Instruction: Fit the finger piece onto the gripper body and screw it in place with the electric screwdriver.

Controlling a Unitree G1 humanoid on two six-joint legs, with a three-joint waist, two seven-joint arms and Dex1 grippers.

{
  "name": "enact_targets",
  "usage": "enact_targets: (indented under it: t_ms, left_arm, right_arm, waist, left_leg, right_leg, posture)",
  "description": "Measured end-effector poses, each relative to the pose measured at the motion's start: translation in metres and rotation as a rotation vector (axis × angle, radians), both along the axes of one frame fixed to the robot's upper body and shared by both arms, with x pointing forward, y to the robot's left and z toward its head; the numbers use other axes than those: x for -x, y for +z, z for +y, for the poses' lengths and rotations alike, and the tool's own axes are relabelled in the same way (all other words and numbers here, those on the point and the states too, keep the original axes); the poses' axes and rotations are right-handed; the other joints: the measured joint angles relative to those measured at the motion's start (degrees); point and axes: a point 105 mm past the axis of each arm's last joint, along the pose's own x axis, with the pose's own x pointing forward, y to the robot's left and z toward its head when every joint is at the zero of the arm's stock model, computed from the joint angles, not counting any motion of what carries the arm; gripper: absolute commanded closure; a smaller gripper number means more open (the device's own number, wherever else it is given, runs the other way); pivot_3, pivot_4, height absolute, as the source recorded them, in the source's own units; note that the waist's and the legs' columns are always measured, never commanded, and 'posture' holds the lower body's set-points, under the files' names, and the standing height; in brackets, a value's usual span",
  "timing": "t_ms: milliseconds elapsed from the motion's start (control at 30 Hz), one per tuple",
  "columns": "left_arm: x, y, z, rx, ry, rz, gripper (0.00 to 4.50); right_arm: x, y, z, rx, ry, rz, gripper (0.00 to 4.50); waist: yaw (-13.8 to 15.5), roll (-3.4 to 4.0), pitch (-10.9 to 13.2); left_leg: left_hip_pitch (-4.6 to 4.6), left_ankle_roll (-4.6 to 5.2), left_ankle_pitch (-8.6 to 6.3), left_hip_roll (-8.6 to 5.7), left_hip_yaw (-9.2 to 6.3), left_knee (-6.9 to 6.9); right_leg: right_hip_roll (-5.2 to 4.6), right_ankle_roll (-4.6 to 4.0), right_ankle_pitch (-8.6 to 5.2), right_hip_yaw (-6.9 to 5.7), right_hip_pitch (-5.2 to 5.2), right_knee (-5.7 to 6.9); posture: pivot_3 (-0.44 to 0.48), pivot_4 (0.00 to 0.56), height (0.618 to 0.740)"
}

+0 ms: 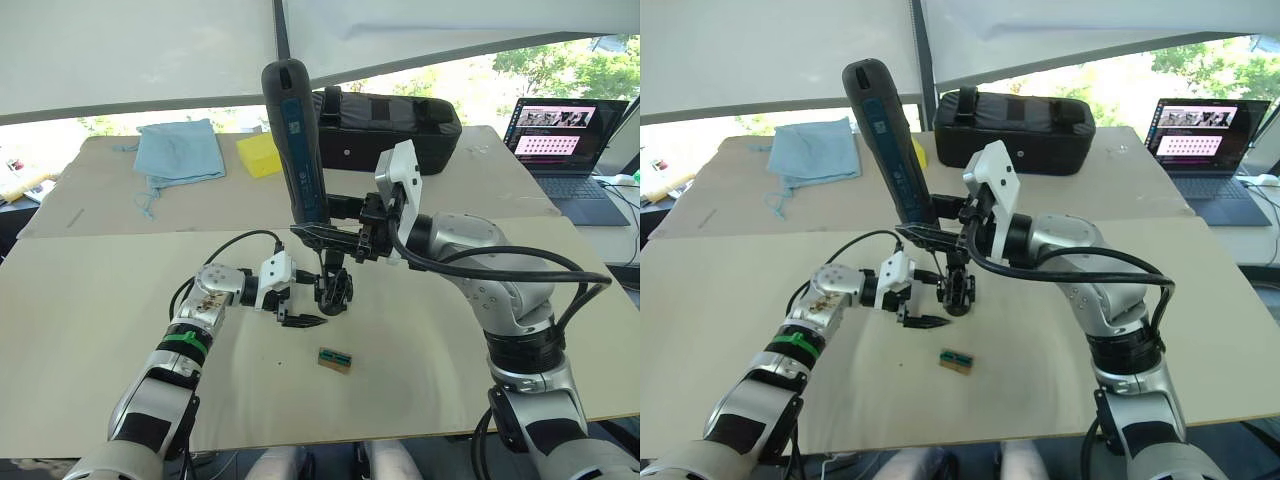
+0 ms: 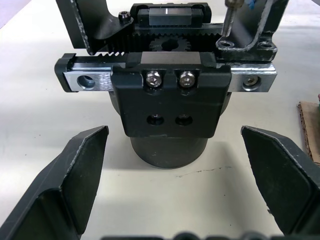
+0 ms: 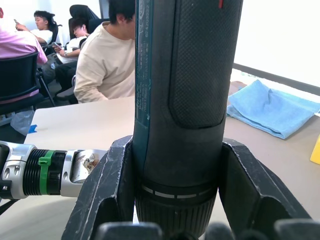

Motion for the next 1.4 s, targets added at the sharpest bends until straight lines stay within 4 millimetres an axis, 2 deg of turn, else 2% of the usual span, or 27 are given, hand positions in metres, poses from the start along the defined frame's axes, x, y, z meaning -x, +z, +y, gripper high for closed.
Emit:
enact_targets:
  t_ms: [1400]
  left_arm:
    - [-0.0019, 0.0041, -0.0022, 0.014, 0.004, -0.011, 0.00]
  right_arm:
    - [-0.0006, -0.0084, -0.0021, 0.010, -0.005, 0.020, 2.58]
  waist:
    - [0.0, 0.00, 0.0]
  left_leg:
    - [0.00, 0.00, 0.00, 0.00, 0.00, 0.01]
  right_leg:
    - [0.00, 0.00, 0.00, 0.00, 0.00, 0.01]
  posture:
    - [0.000, 0.150, 0.740]
